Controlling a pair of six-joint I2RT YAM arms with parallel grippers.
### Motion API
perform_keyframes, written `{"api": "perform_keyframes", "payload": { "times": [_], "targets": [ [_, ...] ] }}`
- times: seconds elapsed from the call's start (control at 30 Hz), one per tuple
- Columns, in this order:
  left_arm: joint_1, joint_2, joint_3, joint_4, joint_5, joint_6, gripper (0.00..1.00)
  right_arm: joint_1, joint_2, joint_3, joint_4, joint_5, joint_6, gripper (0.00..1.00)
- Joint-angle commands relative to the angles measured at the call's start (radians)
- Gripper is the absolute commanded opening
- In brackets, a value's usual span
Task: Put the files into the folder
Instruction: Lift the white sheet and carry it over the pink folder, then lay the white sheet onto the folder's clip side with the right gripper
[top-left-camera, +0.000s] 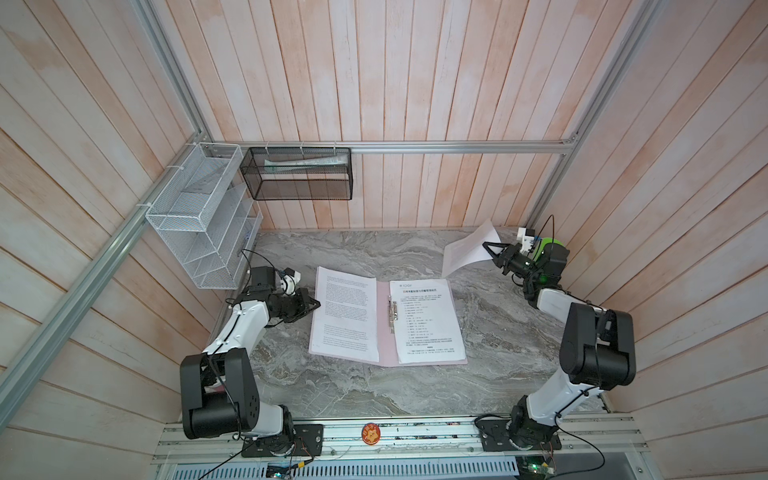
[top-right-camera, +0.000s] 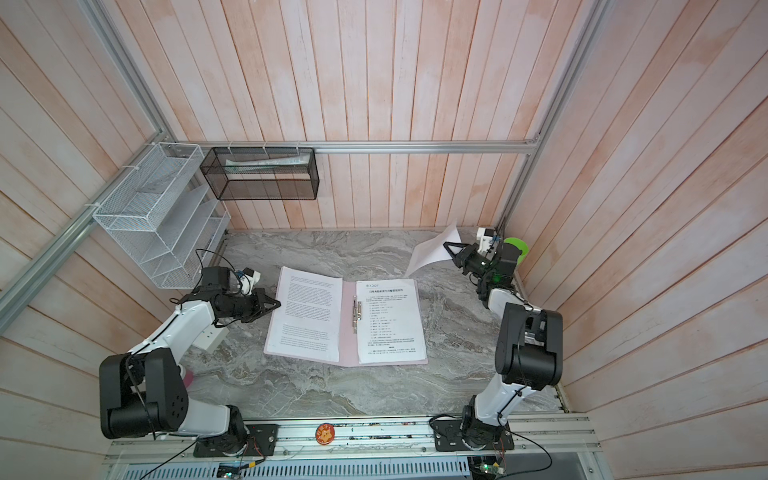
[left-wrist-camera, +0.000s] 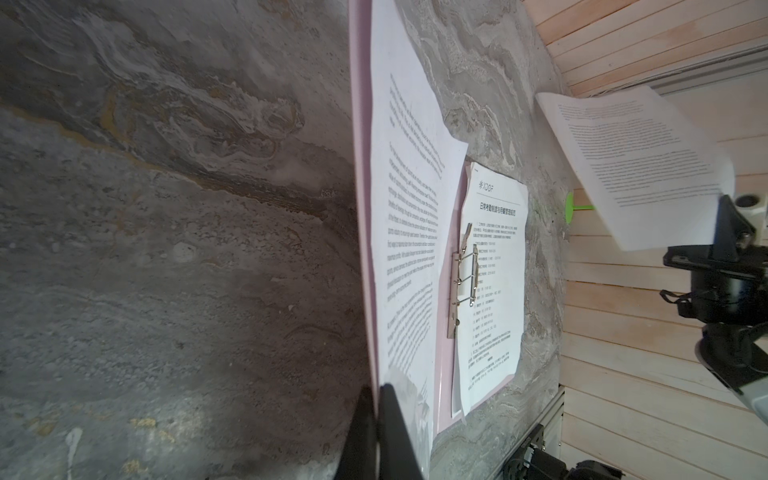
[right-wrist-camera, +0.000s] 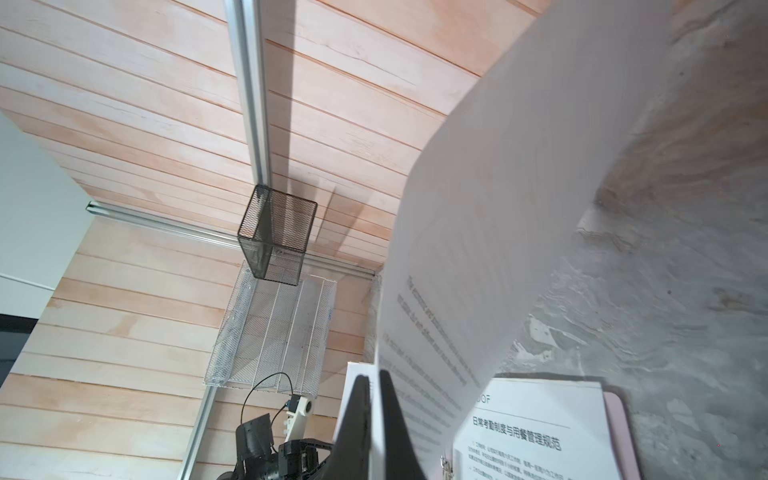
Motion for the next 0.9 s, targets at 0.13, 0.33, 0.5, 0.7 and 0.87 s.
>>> {"api": "perform_keyframes", "payload": {
  "times": [0.13,0.33,0.5,0.7,0.87],
  "targets": [
    [0.001,-0.006,0.001,0.003,-0.021,0.015,0.0,0.046,-0.175,-0.061,0.008,-0.008,0.061,0.0],
    [0.001,-0.012,0.001,0.002,-0.022,0.017,0.0,0.105,-0.34,-0.199,-0.155,0.035,-0.042,0.0],
    [0.0,-0.016,0.002,0.001,-0.019,0.018,0.0,0.173,-0.461,-0.37,-0.218,0.075,-0.081,0.0],
    [-0.001,-0.013,0.002,0.004,-0.011,0.015,0.0,0.248,-0.615,-0.548,-0.439,0.242,-0.193,0.0],
    [-0.003,-0.017,0.001,0.004,-0.014,0.016,0.0,0.307,-0.726,-0.677,-0.493,0.429,-0.149,0.0]
  ]
}}
